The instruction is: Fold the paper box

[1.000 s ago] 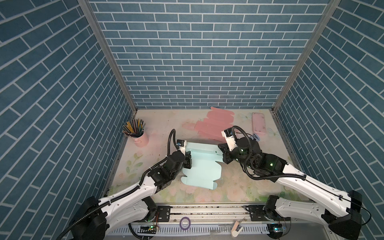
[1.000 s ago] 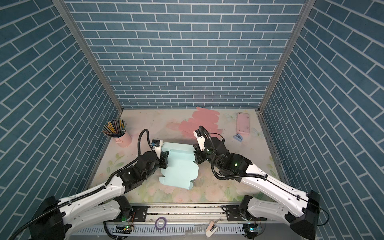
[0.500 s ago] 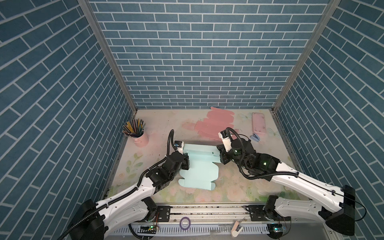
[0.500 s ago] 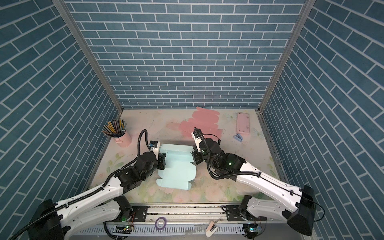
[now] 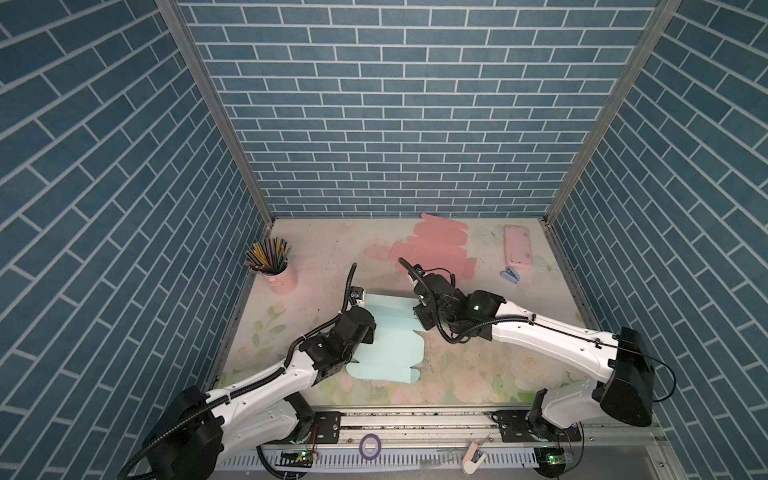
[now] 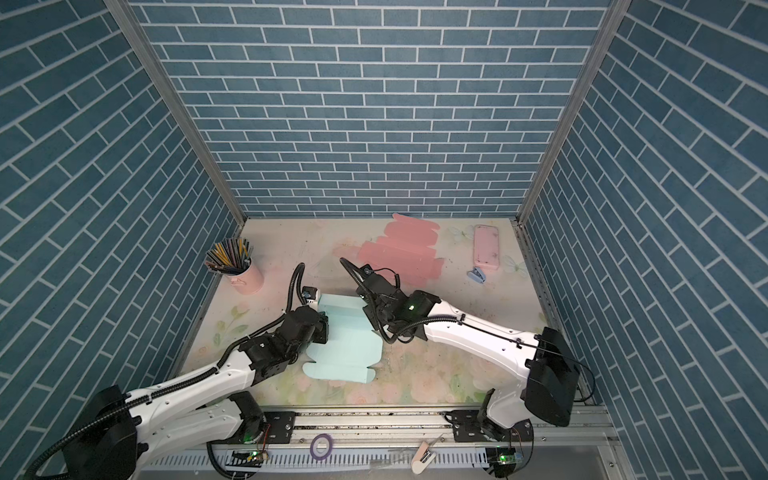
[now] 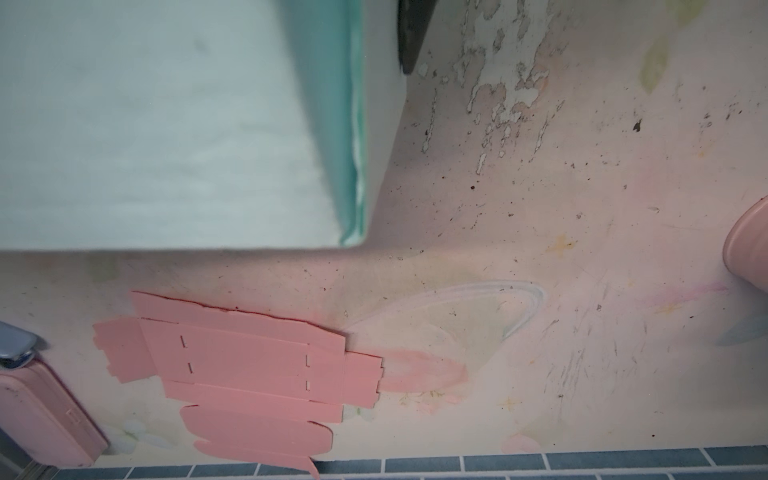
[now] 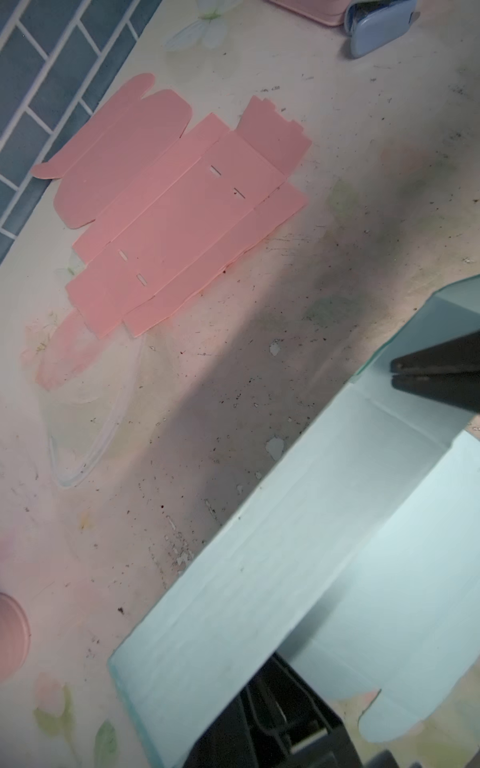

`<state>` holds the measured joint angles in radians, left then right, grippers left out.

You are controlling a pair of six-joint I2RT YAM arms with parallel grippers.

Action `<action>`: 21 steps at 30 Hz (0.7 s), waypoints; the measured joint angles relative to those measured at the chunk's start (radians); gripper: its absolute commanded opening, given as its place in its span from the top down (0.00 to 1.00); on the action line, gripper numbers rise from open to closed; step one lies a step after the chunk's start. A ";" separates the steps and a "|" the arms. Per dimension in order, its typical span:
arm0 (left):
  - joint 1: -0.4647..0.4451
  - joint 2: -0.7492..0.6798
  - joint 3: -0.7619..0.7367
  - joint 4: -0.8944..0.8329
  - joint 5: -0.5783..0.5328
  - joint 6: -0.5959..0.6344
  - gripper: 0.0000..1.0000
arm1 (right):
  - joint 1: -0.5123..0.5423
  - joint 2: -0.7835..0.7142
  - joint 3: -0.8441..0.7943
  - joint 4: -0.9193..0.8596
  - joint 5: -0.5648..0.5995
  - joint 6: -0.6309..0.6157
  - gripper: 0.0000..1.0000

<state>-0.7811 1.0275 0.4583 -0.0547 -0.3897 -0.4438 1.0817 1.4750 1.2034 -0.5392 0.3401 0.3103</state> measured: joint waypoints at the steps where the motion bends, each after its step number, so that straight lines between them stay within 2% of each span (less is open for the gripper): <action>1: 0.000 0.000 -0.005 0.001 -0.005 0.001 1.00 | 0.001 0.004 -0.002 -0.004 -0.002 0.004 1.00; 6: 0.000 0.000 -0.016 0.012 -0.014 0.004 1.00 | -0.003 -0.092 -0.100 0.035 -0.022 0.053 1.00; 9: 0.013 -0.005 -0.020 0.037 -0.005 0.003 1.00 | -0.017 -0.268 -0.234 0.106 -0.050 0.095 1.00; 13: 0.033 -0.030 -0.021 0.050 0.018 0.002 1.00 | -0.061 -0.478 -0.376 0.217 -0.151 0.140 1.00; 16: 0.037 -0.045 -0.021 0.050 0.035 0.003 1.00 | -0.078 -0.486 -0.388 0.255 -0.205 0.157 1.00; 21: 0.037 -0.074 -0.022 0.051 0.063 0.003 1.00 | -0.116 -0.395 -0.398 0.308 -0.290 0.158 1.00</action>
<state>-0.7437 0.9539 0.4366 -0.0036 -0.3267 -0.4408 0.9661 1.0798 0.8055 -0.2314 0.0498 0.4686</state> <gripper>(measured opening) 0.091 0.044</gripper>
